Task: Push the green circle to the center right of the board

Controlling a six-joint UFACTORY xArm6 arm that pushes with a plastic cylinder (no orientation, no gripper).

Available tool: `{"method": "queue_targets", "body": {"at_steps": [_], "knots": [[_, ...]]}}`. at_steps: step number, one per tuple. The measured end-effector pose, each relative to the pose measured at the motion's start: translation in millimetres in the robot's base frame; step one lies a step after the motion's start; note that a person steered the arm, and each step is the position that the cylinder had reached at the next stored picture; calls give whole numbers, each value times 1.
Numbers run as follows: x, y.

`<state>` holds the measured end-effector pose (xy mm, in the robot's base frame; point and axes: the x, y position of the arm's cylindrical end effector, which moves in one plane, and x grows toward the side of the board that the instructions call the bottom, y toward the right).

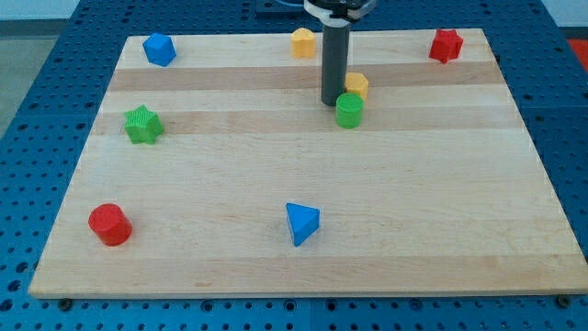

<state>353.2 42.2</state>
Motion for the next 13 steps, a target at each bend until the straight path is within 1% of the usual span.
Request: {"method": "queue_targets", "body": {"at_steps": [7, 8, 9, 11, 13], "knots": [[85, 4], [82, 15], [66, 26], [59, 67], [49, 73]]}}
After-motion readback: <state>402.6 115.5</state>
